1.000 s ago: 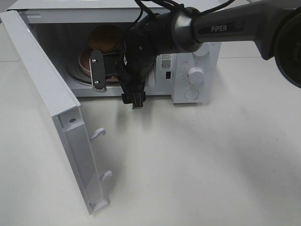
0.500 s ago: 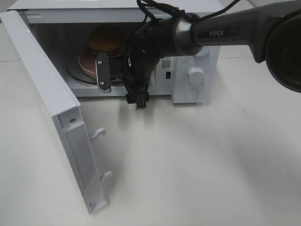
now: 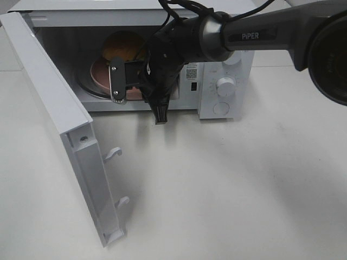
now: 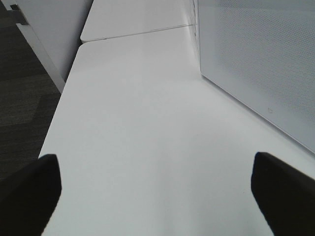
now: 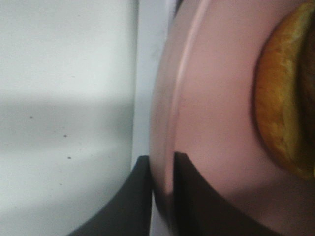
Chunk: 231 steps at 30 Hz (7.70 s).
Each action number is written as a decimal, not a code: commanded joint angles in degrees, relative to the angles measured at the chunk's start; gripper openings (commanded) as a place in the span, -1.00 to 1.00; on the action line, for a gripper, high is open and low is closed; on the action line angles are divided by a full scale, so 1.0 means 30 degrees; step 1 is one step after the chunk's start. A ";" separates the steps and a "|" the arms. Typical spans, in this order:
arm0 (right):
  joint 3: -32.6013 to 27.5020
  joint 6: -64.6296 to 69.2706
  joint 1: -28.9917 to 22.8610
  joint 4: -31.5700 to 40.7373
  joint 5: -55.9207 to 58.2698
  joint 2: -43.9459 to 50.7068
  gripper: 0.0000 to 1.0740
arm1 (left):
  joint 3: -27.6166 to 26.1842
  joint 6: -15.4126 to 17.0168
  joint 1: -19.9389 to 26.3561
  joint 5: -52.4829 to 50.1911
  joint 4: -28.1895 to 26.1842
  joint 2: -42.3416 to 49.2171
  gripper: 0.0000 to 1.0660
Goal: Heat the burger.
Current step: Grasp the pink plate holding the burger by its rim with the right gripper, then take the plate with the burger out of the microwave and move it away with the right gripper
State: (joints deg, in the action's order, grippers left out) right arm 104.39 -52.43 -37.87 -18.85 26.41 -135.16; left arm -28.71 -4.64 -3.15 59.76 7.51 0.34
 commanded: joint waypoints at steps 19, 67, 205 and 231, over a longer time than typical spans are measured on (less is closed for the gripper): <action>-0.0134 -0.3419 -0.0535 0.2807 0.3839 0.1432 -1.00 | 0.0057 0.0057 0.0038 -0.0229 -0.0057 0.0325 0.83; -1.1822 -1.2261 -0.0076 0.5271 -0.3610 0.9950 -1.00 | 0.0057 0.0057 0.0038 -0.0229 -0.0038 0.0325 0.83; -2.3491 3.1436 -0.0076 -0.8365 1.0810 1.9691 -0.99 | 0.0057 0.0057 0.0038 -0.0229 -0.0038 0.0325 0.83; -2.3491 3.3766 0.3552 -0.9549 0.5577 1.2987 -0.98 | 0.0057 0.0057 0.0038 -0.0229 -0.0057 0.0325 0.83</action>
State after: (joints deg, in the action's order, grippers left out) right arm 33.58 48.13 -27.62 -44.58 40.91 -96.14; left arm -28.71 -4.64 -3.15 59.70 7.56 0.34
